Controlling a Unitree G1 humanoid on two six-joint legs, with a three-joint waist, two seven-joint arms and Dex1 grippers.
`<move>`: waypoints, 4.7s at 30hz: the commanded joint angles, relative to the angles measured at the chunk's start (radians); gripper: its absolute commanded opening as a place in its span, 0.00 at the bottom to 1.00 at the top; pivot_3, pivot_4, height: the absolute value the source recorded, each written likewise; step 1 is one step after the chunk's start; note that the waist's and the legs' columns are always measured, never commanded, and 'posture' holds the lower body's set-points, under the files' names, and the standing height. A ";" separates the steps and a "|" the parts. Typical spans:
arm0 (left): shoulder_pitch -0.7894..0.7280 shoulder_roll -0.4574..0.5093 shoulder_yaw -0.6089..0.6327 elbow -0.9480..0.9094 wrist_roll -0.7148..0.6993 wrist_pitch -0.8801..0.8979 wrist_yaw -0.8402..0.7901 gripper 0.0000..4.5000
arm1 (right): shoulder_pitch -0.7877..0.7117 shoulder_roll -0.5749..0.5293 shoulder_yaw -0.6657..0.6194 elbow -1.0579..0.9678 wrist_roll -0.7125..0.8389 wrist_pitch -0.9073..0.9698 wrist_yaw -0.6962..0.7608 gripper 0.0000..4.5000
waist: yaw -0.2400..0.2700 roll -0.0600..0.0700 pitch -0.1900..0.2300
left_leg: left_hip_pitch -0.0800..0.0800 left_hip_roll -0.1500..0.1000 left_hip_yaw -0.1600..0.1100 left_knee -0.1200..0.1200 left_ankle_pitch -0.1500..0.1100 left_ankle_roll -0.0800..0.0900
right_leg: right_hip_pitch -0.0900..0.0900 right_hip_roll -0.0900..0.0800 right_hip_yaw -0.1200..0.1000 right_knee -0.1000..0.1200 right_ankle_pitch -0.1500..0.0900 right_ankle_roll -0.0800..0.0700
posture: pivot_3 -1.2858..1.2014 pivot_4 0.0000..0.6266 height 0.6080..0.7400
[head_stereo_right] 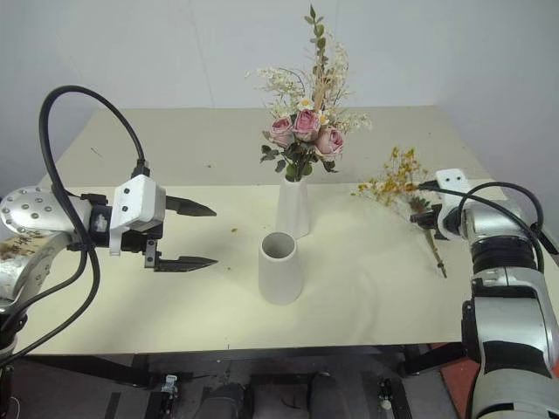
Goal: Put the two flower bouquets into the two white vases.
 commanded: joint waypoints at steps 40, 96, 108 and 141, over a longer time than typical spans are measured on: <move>0.167 -0.005 0.150 0.091 -0.084 -0.113 -0.014 1.00 | 0.328 0.483 -0.102 -0.991 0.864 -0.396 0.284 0.02 | 0.002 0.000 0.000 | 0.008 0.024 0.006 -0.004 -0.001 -0.001 | 0.001 0.030 0.016 -0.001 0.002 -0.007 | 0.52 0.24 1.00; 0.094 -0.037 0.090 0.150 -0.042 -0.148 -0.010 1.00 | 0.529 0.403 0.054 -0.992 0.708 -0.477 0.503 0.99 | 0.001 0.000 0.000 | 0.010 0.027 0.009 -0.006 -0.001 -0.001 | 0.000 0.033 0.017 -0.001 0.003 -0.010 | 0.52 0.24 1.00; 0.097 -0.040 0.087 0.154 -0.030 -0.146 -0.006 1.00 | 0.394 0.126 0.107 -0.993 0.524 -0.396 0.543 0.99 | 0.001 0.000 0.000 | 0.011 0.026 0.012 -0.005 -0.001 -0.001 | 0.000 0.032 0.018 -0.001 0.003 -0.010 | 0.52 0.24 1.00; 0.314 0.127 0.394 0.115 -0.122 -0.123 -0.079 1.00 | 0.874 -0.385 -0.653 -0.795 0.532 -0.488 0.900 0.99 | 0.019 -0.002 -0.001 | 0.013 0.029 0.021 -0.006 -0.001 -0.001 | 0.001 0.031 0.020 -0.003 -0.001 -0.017 | 0.52 0.24 1.00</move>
